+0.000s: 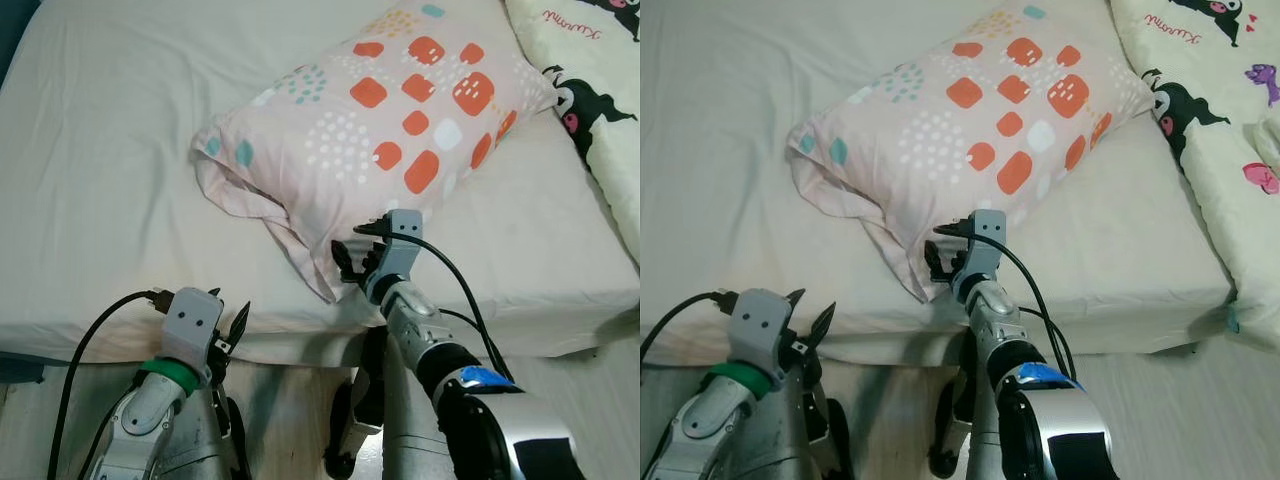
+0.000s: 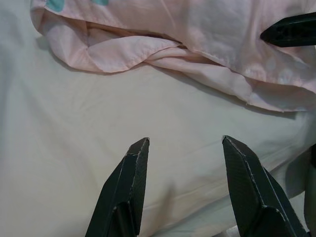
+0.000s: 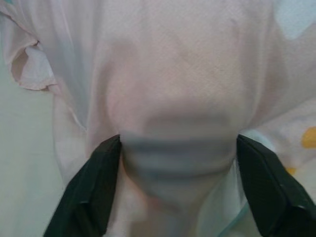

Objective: Clean up the room

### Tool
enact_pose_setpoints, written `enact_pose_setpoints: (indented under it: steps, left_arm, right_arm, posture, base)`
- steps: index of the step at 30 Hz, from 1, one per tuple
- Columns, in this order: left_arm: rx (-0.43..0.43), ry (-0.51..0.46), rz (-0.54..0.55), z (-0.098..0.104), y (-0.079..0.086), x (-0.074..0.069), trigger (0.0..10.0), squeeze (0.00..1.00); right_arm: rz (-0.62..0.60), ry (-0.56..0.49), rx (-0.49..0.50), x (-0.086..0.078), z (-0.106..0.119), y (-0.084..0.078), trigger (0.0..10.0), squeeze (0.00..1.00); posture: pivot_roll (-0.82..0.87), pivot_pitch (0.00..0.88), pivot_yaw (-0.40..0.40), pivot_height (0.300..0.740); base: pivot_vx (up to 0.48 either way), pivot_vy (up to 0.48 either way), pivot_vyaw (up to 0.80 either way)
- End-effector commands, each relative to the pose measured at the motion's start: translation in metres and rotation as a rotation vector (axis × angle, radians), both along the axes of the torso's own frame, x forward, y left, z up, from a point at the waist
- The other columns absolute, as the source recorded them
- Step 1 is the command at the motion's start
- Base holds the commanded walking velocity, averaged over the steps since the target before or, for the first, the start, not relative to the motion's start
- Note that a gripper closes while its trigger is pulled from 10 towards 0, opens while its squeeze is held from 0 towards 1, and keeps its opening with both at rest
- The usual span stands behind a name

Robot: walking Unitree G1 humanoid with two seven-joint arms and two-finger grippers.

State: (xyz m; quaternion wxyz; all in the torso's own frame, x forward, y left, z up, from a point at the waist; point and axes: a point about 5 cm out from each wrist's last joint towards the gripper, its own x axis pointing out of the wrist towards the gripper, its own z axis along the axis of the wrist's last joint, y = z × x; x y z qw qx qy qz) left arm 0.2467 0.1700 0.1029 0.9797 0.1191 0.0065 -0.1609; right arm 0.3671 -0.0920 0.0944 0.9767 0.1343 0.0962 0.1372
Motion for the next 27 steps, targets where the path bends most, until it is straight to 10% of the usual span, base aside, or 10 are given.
enact_pose_setpoints:
  steps: [1, 27]
  left_arm:
    - [0.016, 0.043, -0.009, -0.006, -0.001, -0.005, 10.0, 0.00]
    - [0.016, 0.041, 0.024, -0.006, -0.007, 0.011, 10.0, 0.00]
  right_arm:
    - [0.018, 0.061, 0.010, -0.007, -0.013, 0.002, 0.0, 0.00]
    - [0.019, 0.081, -0.180, -0.006, -0.018, -0.027, 0.0, 0.00]
  posture:
    - [0.25, 0.387, -0.049, 0.552]
    - [0.20, 0.331, -0.068, 0.552]
  base:
    - [0.000, 0.000, 0.00]
    - [0.000, 0.000, 0.00]
